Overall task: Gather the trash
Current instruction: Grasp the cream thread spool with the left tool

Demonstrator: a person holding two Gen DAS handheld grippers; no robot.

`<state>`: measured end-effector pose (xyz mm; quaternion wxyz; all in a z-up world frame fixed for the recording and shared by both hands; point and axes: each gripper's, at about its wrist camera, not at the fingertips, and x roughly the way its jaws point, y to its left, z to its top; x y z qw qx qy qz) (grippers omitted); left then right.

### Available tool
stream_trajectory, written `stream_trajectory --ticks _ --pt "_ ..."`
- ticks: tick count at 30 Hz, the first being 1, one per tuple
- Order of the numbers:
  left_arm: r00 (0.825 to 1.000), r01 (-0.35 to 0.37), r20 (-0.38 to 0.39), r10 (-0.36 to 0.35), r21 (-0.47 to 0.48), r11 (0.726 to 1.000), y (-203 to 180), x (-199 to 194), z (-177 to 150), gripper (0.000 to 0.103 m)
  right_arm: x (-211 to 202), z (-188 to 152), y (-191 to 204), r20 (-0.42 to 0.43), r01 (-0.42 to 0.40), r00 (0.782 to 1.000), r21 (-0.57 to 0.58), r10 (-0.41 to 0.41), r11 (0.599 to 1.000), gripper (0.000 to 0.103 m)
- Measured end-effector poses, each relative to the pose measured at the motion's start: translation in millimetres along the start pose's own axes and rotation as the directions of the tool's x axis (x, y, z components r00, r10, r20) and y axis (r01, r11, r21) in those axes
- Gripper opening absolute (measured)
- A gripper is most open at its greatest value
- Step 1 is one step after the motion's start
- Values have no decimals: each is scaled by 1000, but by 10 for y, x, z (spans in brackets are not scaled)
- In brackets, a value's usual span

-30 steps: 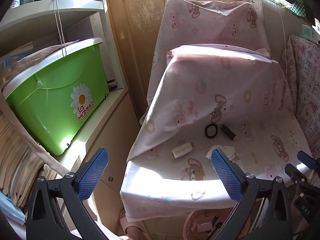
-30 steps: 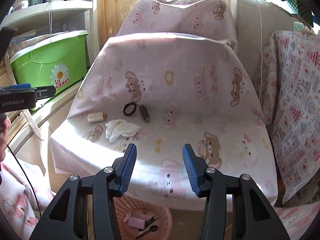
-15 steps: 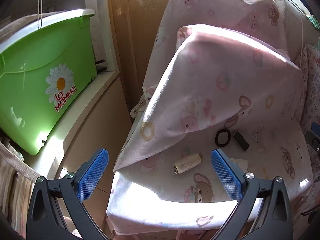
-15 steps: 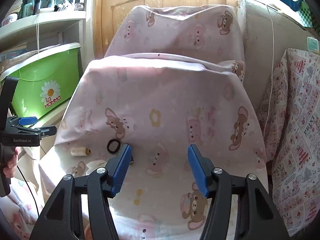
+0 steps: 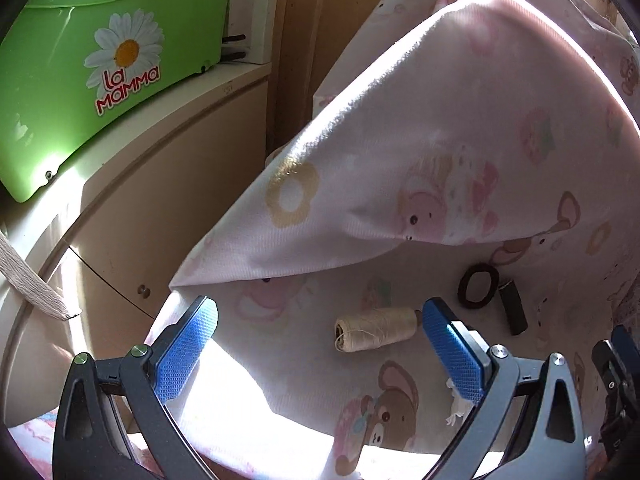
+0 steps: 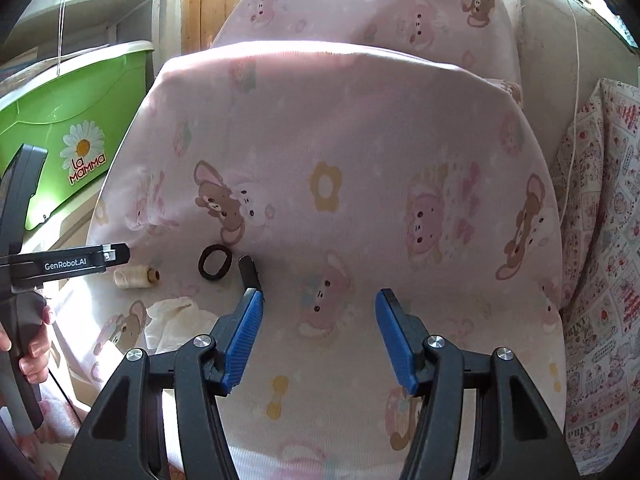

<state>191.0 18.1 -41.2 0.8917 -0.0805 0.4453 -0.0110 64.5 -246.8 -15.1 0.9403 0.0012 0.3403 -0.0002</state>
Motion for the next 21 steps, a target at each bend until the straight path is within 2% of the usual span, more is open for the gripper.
stream_trajectory --ticks 3,9,16,18,19,21 --pt "1000 3 -2 -3 35 999 -142 38 -8 102 59 -17 0 -18 -4 1000 11 5 1000 61" --pt "999 -48 15 47 96 994 -336 123 -44 102 124 -6 -44 -26 13 1000 29 -12 999 62" --pt "999 -40 -30 43 101 994 -378 262 -64 99 185 -35 -58 -36 34 999 39 -32 999 64" --pt "997 -23 -65 29 103 994 -366 328 -54 85 194 -41 -47 -35 39 999 33 -38 999 64" --pt "998 -34 -56 40 110 993 -374 324 -58 84 194 -42 -44 -34 41 999 31 -40 999 64" --pt "998 -46 -46 52 133 990 -392 315 -62 65 191 -44 -46 -32 41 999 31 -40 999 64"
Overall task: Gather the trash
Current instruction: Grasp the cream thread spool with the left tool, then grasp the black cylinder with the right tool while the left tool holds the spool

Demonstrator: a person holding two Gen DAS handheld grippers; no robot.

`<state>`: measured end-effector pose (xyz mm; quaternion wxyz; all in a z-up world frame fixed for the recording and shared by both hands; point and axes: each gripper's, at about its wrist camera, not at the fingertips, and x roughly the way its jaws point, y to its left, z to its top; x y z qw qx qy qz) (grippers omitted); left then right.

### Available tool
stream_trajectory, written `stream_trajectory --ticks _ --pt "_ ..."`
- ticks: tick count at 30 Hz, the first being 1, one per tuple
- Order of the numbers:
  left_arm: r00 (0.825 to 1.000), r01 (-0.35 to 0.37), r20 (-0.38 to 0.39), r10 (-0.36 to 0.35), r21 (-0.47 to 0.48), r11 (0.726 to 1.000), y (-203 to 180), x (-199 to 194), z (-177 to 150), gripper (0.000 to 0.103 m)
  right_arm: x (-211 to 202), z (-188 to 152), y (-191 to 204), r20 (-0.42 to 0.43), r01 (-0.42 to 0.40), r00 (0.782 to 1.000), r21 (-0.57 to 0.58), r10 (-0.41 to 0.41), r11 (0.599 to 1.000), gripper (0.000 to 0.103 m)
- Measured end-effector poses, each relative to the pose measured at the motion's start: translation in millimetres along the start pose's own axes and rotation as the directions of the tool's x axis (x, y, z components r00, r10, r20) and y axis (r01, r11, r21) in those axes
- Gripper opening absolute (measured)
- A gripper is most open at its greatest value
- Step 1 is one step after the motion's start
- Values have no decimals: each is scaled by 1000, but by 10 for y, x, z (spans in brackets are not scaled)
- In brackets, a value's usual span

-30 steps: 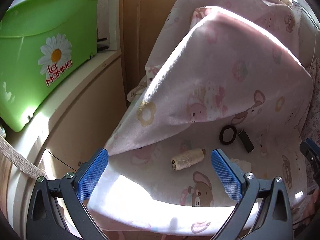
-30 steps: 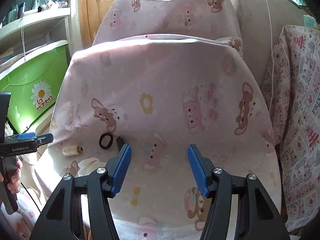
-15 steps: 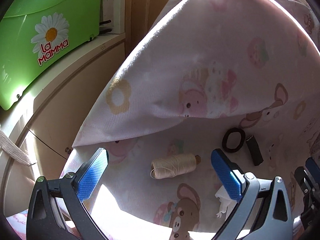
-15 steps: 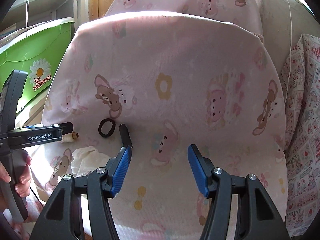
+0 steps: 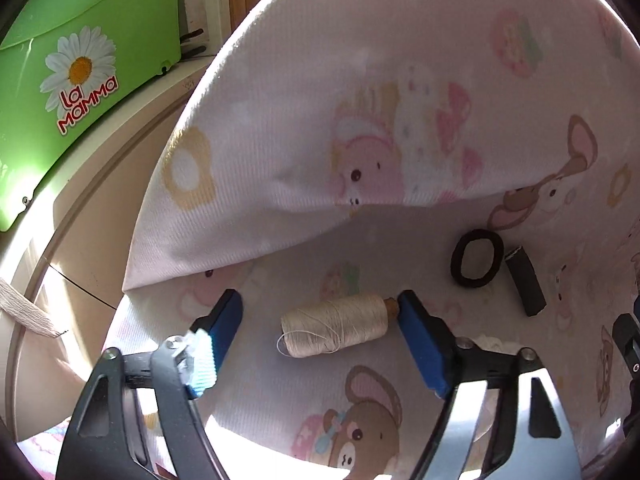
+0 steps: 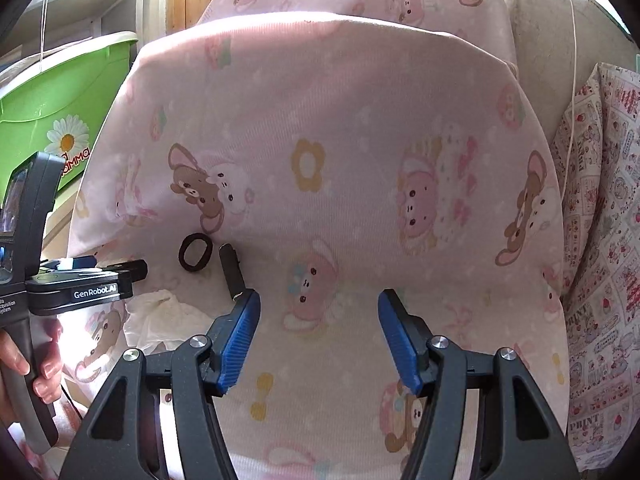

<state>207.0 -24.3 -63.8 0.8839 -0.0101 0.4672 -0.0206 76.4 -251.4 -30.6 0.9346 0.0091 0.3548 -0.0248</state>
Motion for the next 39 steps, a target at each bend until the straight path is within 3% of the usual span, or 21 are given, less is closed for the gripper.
stream_trajectory --ticks 2,9,12,15,21,27,31,37,39 --pt "1000 3 7 -3 13 1000 -11 -22 3 54 -1 0 -6 2 2 1000 2 -2 1000 64" --pt "995 14 103 -16 20 1000 -20 -339 -13 53 2 -7 -9 2 -37 999 24 37 999 64" --pt "984 37 175 -43 37 999 1 -528 -1 53 50 21 41 3 -74 997 32 74 997 64" --pt "962 67 258 -83 71 995 -3 -747 -32 54 168 121 131 -25 -167 986 15 168 986 64" --pt "941 66 322 -105 131 989 -138 -970 -59 54 403 245 272 -76 -256 965 -47 252 966 63" --pt "936 44 339 -95 153 987 -141 -945 -61 54 712 237 395 -129 -279 954 -48 271 959 39" --pt "938 57 331 -102 143 988 -104 -919 -23 54 788 189 455 -135 -266 957 -59 256 962 32" --pt "949 98 289 -127 112 989 -19 -841 47 54 839 162 513 -141 -246 962 -71 235 967 12" --pt "950 126 276 -147 94 988 14 -840 61 54 777 161 523 -136 -258 960 -73 246 963 10"
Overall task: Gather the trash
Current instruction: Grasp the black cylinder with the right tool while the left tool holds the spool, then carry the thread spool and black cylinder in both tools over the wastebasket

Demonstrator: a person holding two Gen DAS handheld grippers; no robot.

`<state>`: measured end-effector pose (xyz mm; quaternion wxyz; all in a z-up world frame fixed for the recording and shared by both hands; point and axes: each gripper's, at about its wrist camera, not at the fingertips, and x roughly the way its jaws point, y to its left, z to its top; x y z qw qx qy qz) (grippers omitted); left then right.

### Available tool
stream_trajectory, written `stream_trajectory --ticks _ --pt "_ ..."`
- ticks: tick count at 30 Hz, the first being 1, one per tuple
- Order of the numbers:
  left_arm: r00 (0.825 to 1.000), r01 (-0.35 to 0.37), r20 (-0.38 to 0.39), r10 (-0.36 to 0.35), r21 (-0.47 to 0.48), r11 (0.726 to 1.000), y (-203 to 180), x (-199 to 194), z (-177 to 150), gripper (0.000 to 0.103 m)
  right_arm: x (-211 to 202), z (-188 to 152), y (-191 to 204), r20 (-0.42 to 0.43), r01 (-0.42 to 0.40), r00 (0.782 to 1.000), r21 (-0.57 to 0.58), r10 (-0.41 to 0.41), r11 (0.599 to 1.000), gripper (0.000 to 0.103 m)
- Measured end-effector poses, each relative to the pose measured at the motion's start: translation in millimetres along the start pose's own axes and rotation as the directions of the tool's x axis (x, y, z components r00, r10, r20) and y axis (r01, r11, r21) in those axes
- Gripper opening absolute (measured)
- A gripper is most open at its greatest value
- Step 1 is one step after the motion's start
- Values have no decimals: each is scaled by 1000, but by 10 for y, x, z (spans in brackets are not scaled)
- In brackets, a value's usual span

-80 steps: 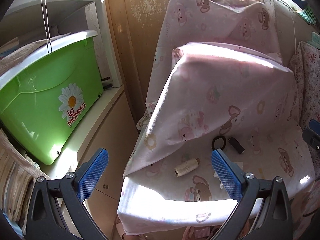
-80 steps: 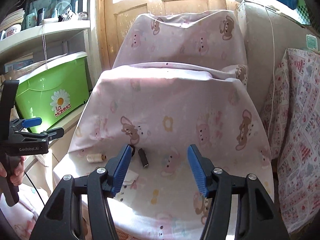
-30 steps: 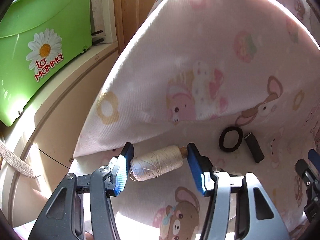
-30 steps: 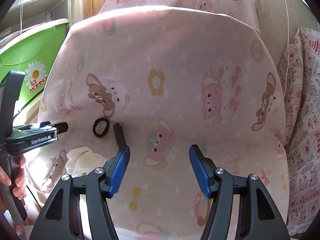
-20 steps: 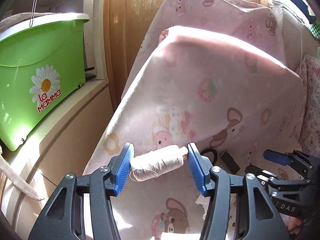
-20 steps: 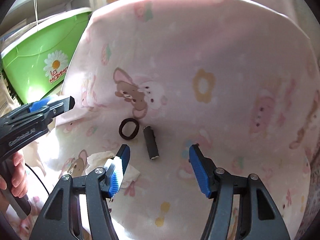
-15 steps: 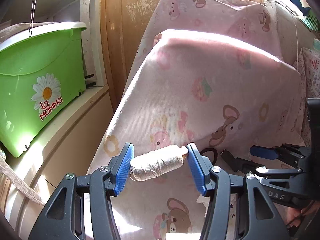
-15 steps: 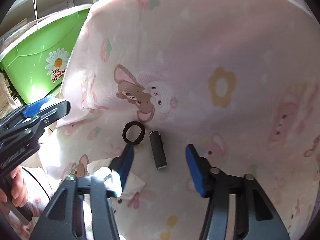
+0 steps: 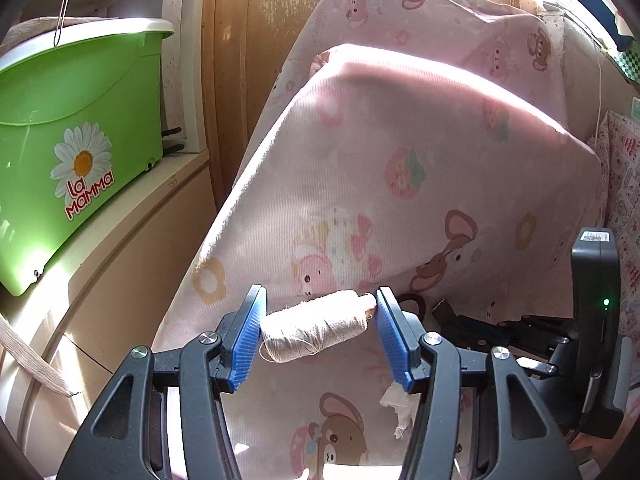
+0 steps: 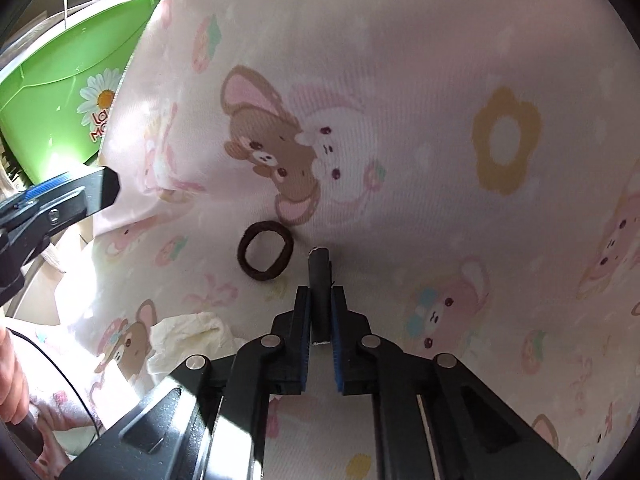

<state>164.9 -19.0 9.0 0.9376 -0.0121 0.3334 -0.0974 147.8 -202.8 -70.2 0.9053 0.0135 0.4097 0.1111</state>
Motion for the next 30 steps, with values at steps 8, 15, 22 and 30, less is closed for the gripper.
stream_trajectory --ticks 8,15,22,30 --pt "996 -41 84 37 45 998 -31 -222 22 54 -291 -79 24 55 10 998 36 -12 999 10" --pt "996 -32 89 28 48 998 -36 -313 -6 54 -532 -223 32 65 -21 998 81 16 996 10" --pt "998 -34 59 31 45 998 -64 -350 -90 54 -811 -342 145 93 -45 995 102 36 994 10" --pt "999 -32 33 29 82 996 -226 -557 -362 54 -1162 -600 293 94 -54 994 67 47 996 10"
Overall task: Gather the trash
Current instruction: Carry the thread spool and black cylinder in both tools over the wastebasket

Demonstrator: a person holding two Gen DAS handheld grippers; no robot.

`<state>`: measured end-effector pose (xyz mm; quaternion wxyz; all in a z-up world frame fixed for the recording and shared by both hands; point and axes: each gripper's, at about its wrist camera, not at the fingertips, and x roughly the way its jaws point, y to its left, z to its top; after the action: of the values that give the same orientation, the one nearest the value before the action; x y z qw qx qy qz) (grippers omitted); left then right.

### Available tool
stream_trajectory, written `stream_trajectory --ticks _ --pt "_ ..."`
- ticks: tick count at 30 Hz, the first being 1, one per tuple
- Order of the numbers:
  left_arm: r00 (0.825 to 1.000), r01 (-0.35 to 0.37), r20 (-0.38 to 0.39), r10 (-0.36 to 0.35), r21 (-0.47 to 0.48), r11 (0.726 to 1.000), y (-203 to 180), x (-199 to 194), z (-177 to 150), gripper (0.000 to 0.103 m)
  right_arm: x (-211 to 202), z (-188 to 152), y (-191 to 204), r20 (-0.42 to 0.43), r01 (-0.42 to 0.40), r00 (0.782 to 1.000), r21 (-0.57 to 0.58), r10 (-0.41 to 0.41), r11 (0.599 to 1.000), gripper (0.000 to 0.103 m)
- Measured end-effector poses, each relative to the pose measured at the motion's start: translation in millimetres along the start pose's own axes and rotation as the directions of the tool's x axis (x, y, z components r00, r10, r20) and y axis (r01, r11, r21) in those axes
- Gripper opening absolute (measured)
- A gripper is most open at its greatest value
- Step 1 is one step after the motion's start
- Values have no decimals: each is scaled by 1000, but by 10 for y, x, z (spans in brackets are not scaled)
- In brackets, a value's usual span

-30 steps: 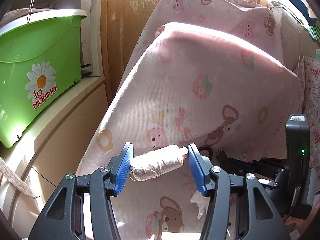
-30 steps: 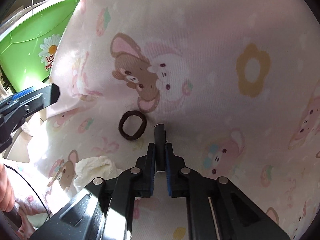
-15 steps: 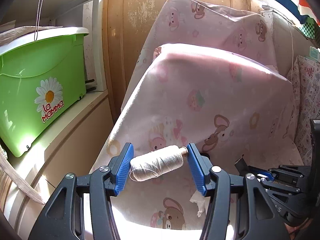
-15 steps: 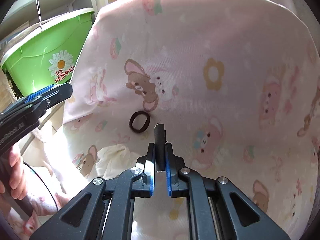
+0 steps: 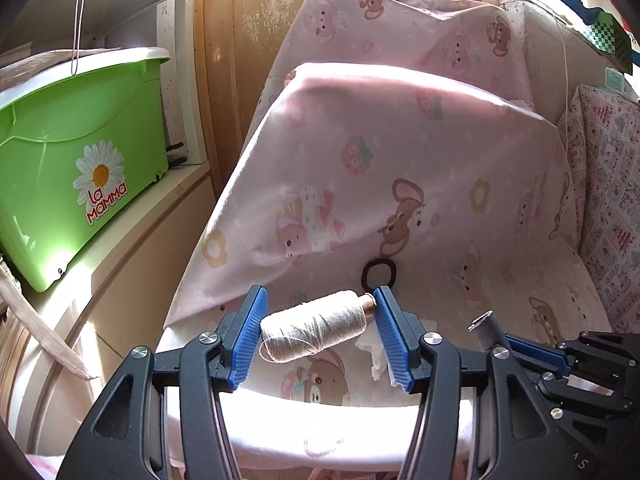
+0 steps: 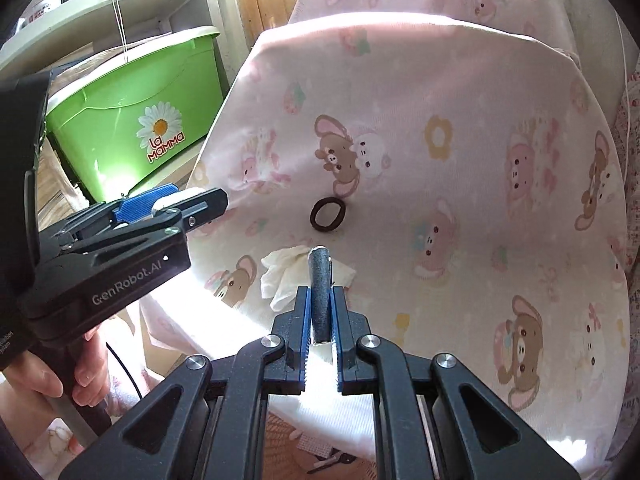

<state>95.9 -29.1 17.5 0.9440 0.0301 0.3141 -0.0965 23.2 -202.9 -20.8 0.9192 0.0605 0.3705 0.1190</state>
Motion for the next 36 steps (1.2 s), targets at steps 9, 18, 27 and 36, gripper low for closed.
stream_trajectory --ticks 9,18,27,36 --pt "1000 19 6 -19 -9 1000 10 -290 -192 54 -326 -170 101 38 36 999 -21 -36 999 10" --pt "992 80 -96 -85 -60 995 63 -352 -402 54 -567 -371 158 33 4 999 25 -4 1000 10" --pt "961 122 -236 -140 -89 988 56 -279 -633 54 -616 -579 250 -7 -6 1000 18 6 1000 10" --pt "850 183 -450 -273 -234 955 121 74 -874 54 -459 -698 205 -93 -38 995 36 41 999 10"
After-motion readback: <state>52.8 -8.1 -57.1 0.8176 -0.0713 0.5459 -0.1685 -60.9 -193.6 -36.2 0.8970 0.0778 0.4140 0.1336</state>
